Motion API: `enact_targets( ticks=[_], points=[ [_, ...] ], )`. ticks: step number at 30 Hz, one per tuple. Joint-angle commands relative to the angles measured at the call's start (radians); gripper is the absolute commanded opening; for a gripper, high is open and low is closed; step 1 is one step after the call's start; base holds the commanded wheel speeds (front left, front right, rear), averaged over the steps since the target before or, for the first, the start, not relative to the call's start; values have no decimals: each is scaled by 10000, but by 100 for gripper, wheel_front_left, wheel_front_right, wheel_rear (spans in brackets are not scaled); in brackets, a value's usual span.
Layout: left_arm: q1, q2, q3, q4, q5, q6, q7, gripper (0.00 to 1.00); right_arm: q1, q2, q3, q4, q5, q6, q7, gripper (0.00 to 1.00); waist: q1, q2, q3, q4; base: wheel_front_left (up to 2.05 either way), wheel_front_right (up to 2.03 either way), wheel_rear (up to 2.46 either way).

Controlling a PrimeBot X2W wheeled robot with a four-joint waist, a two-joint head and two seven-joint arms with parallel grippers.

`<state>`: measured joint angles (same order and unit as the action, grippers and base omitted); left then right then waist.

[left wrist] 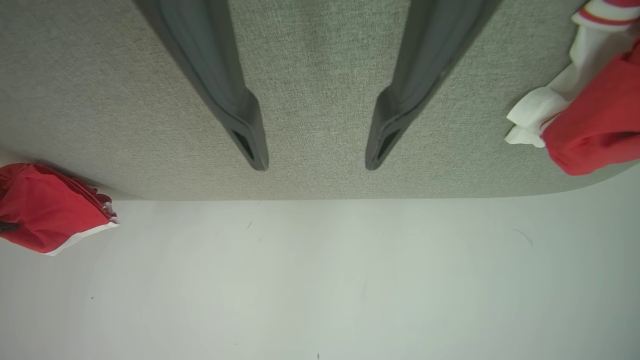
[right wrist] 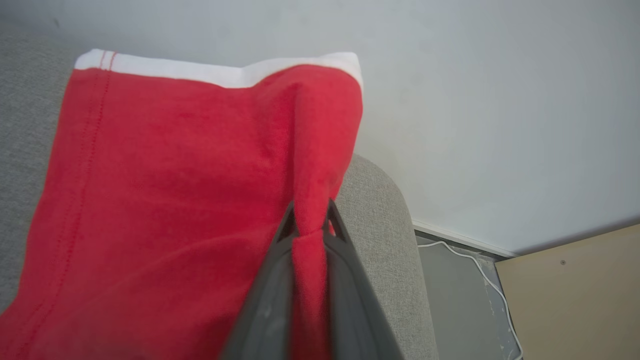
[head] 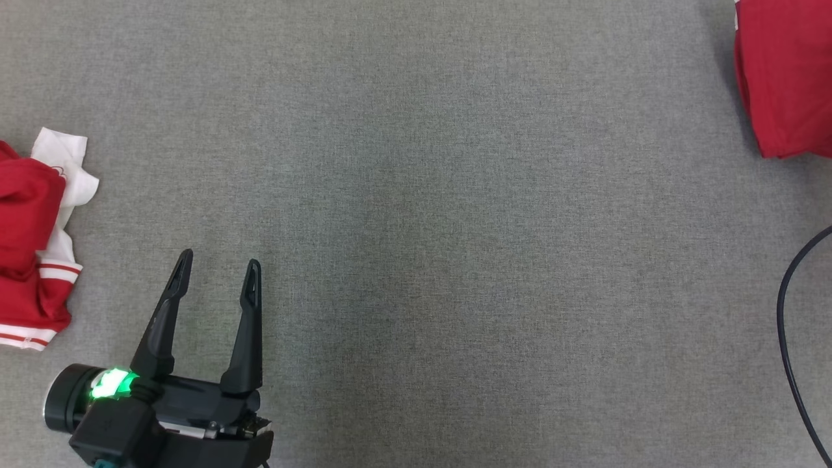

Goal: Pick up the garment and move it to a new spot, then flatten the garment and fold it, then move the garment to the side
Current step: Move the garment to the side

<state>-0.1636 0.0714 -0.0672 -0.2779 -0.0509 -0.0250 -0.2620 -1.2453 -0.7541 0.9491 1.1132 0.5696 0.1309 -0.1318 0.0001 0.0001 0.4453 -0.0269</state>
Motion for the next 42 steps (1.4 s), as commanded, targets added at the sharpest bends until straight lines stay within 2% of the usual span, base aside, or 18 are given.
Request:
enact_targets(
  ticks=[1, 10, 11, 12, 13, 19, 29, 35, 42],
  points=[
    [119, 56, 23, -62, 106, 1, -29, 100, -128, -68, 50, 8, -54, -2, -6, 0, -1, -1, 13, -14, 0, 0, 0],
    [109, 46, 25, -44, 72, 49, -29, 100, -116, -15, 90, 294, 150, -2, 46, 0, -1, -1, 55, -5, 0, 0, 0],
    [108, 48, 34, -39, 69, 52, -29, 100, -108, 18, 110, 314, 141, -2, 42, 36, -1, -1, 50, -3, 0, 0, 0],
    [111, 55, 43, -34, 61, 52, -29, 100, -134, 30, 138, 345, 94, -2, 7, 89, -1, -1, 44, 0, 0, 0, 0],
    [121, 64, 55, -24, 50, 53, -29, 100, -165, 59, 155, 412, 46, -2, 21, 100, -1, -1, 32, 0, 0, 0, 0],
    [149, 69, 126, 88, -18, 67, -29, 100, -200, 193, 144, 795, 7, -2, 79, 100, -1, -1, -87, -23, 0, 0, 0],
    [391, -25, 152, 550, -248, 153, -29, 100, 139, 695, -462, 504, 769, -2, -894, 100, -1, -1, -932, -68, 0, 0, 0],
    [722, -87, 229, 821, -440, 276, -29, 100, 583, 1030, -930, -591, 1284, -2, -1304, 100, -1, -1, -1682, -109, 0, 0, 0],
    [1162, -163, 255, 1033, -606, 449, -29, 100, 2182, 1434, -2802, -3100, 555, -2, -1332, 100, -1, -1, -2486, -49, 0, 0, 0]
  ],
)
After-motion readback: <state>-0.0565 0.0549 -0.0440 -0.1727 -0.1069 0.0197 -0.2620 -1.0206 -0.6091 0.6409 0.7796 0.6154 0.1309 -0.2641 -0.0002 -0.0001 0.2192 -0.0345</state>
